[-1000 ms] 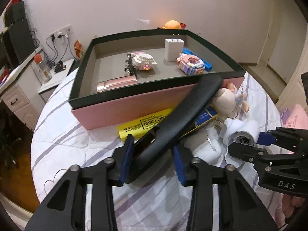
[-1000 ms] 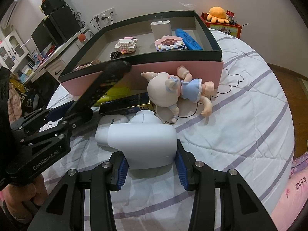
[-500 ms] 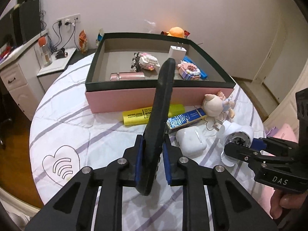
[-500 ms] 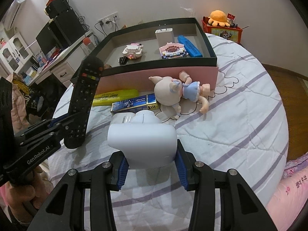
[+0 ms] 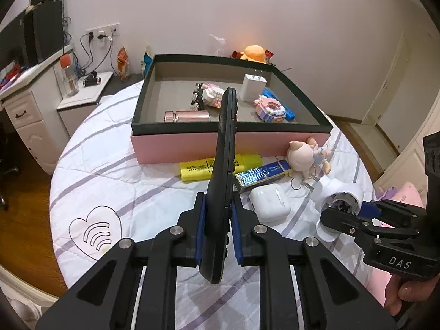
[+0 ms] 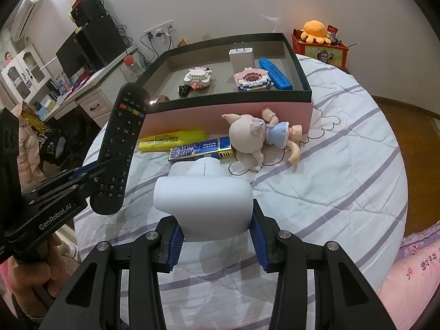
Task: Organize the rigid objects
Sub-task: 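Carry the remote and hair dryer into the pink box and release both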
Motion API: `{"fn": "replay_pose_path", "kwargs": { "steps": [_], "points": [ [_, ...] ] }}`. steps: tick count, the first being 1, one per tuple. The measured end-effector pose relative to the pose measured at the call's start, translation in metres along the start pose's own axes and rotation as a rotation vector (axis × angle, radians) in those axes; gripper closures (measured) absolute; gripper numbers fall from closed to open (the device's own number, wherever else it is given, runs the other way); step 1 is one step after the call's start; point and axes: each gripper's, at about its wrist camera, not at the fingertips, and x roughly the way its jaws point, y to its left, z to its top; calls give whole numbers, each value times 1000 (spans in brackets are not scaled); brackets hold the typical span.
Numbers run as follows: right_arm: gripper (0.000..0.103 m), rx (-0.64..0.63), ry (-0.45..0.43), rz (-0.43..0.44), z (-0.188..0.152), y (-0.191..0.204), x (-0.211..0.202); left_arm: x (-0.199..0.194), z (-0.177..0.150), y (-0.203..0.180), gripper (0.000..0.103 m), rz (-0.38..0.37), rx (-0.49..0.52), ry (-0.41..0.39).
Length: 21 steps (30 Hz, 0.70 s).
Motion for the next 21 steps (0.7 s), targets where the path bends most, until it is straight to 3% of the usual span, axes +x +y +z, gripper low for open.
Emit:
{"fn": "replay_pose_path", "kwargs": {
  "steps": [11, 21],
  "points": [
    [59, -55, -53, 42, 26, 16, -18, -31, 27, 0, 86, 36, 13, -88],
    [59, -140, -151, 33, 106, 27, -25, -34, 93, 10, 86, 60, 23, -159]
  ]
}}
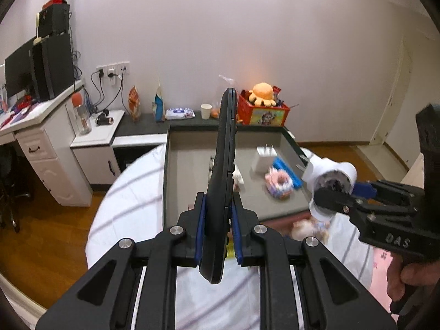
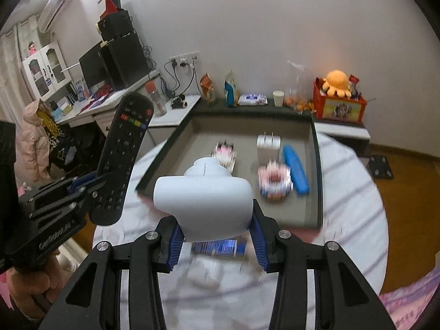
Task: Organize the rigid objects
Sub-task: 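Carry the remote and hair dryer into the pink box and release both, then withdraw both grippers from the box back over the bed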
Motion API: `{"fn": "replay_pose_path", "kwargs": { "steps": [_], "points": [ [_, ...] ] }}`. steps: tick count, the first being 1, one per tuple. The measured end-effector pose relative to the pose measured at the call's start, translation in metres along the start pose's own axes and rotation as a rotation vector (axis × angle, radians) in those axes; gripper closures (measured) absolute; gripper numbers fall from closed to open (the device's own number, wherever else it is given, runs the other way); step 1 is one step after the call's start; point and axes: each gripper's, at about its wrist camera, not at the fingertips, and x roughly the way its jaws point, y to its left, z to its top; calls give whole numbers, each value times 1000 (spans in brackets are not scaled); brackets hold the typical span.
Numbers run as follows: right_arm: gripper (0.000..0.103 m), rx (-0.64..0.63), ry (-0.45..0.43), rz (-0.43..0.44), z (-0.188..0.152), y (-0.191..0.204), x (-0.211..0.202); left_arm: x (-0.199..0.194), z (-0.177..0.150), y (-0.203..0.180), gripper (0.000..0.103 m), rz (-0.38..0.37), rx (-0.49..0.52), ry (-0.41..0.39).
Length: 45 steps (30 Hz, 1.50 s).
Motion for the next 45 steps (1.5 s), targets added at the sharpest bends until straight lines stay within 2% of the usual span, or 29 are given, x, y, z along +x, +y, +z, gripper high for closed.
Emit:
{"fn": "replay_pose_path", "kwargs": {
  "steps": [4, 9, 14, 19, 22, 28, 29, 31, 33, 34, 36, 39, 45],
  "points": [
    [59, -13, 8, -4, 33, -5, 27, 28, 22, 6, 86, -5, -10, 16],
    [59, -8, 56, -13, 53, -13, 68, 73, 38, 15, 86, -23, -35, 68],
    [59, 5, 120, -25, 50, -21, 103, 114, 43, 16, 86, -22, -36, 132],
    [59, -1, 161, -38, 42, -23, 119, 144, 39, 18, 86, -28, -52, 200],
    [59, -11, 179, -49, 40, -22, 125, 153, 35, 19, 86, -22, -53, 232],
    [59, -28, 216, -73, 35, -19, 136, 153, 32, 18, 83, 22, -48, 242],
    [58, -30, 216, -80, 34, -19, 137, 151, 31, 18, 77, 34, -45, 241],
    [57, -22, 219, -93, 33, -21, 138, 150, 32, 20, 58, 45, -45, 231],
    [45, -7, 210, -91, 33, -24, 136, 142, 33, 20, 28, 67, -45, 207],
    [42, -5, 201, -93, 33, -25, 134, 139, 33, 20, 22, 73, -46, 196],
    [28, -7, 194, -100, 33, -24, 132, 133, 35, 21, 8, 78, -49, 178],
    [24, -16, 174, -106, 35, -20, 126, 123, 35, 18, 2, 94, -40, 165],
    [23, -18, 124, -109, 37, -12, 104, 97, 33, 17, 0, 92, -50, 130]
  ]
}}
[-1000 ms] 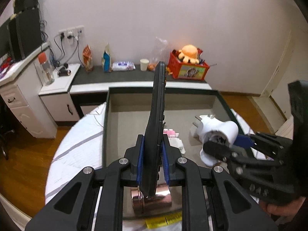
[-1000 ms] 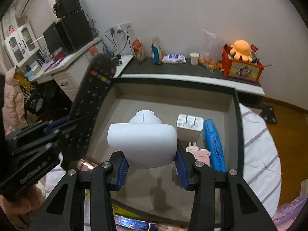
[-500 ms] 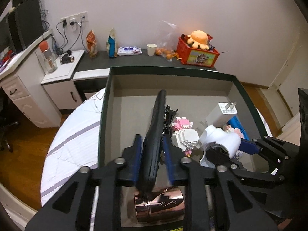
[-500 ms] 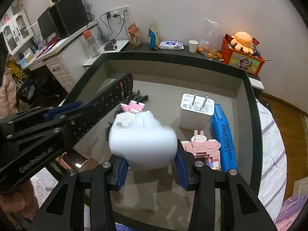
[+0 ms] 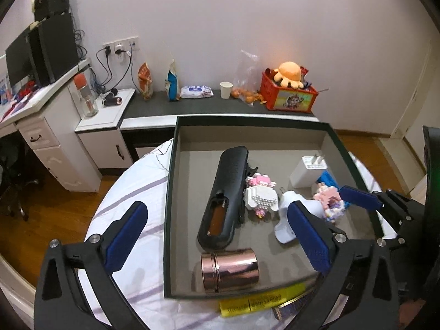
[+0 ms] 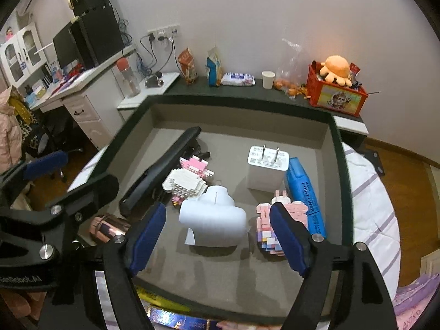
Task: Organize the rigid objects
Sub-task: 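Withdraw both grippers from the box back over the bed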
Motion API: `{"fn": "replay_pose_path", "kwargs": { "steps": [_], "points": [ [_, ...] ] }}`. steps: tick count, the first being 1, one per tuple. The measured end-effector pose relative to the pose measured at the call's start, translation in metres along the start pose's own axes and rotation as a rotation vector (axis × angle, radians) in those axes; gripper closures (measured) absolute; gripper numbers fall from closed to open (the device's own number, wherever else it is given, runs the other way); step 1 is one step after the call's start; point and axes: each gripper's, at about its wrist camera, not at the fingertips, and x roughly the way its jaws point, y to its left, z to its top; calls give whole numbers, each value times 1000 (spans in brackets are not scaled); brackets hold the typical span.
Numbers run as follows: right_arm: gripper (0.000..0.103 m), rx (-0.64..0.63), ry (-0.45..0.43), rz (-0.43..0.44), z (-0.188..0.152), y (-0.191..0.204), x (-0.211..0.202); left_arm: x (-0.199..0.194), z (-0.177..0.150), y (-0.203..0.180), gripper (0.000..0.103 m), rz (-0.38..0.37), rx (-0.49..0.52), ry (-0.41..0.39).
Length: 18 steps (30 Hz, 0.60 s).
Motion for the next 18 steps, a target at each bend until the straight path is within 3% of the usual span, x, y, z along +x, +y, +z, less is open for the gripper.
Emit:
{"fn": "replay_pose_path", "kwargs": {
  "steps": [10, 18],
  "points": [
    [23, 44, -86, 9, -22, -3, -55, -72, -30, -1, 0, -9, -16, -85],
    [23, 118, -137, 2, -68, -22, -108, -104, -80, -4, 0, -29, -38, -95]
  ]
}}
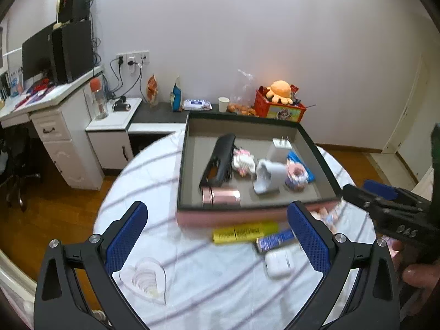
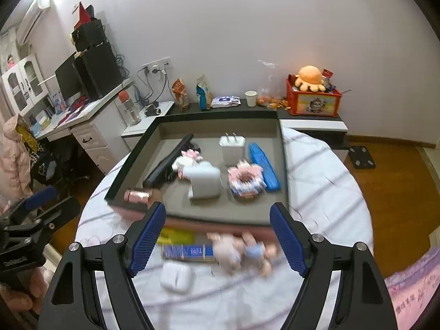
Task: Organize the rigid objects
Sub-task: 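Withdraw both grippers from the box back over the bed, then grasp the white earbud case with the left gripper while the right gripper grasps the pink doll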
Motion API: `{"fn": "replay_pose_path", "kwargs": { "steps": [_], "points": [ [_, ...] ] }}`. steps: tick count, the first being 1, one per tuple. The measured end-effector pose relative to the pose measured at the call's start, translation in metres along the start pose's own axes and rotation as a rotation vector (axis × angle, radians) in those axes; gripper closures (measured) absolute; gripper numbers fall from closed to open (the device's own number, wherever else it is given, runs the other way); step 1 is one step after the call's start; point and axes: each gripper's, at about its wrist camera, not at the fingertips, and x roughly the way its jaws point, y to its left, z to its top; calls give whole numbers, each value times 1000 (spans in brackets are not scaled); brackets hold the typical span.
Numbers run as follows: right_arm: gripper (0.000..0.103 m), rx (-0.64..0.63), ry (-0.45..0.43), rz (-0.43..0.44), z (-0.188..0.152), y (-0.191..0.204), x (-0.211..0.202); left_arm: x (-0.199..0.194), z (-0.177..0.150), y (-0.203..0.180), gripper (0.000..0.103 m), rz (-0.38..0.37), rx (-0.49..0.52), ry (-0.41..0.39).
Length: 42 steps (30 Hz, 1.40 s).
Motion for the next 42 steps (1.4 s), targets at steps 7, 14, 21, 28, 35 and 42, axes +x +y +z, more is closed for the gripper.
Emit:
{"fn": "replay_pose_path", "kwargs": {
  "steps": [7, 14, 21, 28, 35, 42],
  "points": [
    [23, 54, 17, -12, -52, -13, -30, -2, -44, -8, 0, -37, -18, 67],
    [23, 155, 113, -34, -103, -44, -23, 6, -82, -28, 0, -52, -2, 150],
    [23, 163, 105, -40, -105, -49, -25, 9, -88, -45, 0, -41, 29, 161],
    [23, 154, 109, -28, -99, -48, -15, 33, -85, -62, 0, -36, 51, 189],
    [23, 161, 118, -38, -93, -55, -6, 69, -82, -70, 0, -28, 39, 225],
    [23, 171, 140, -44, -88, -63, 9, 101, -85, -70, 4, 23, 30, 256]
  ]
}}
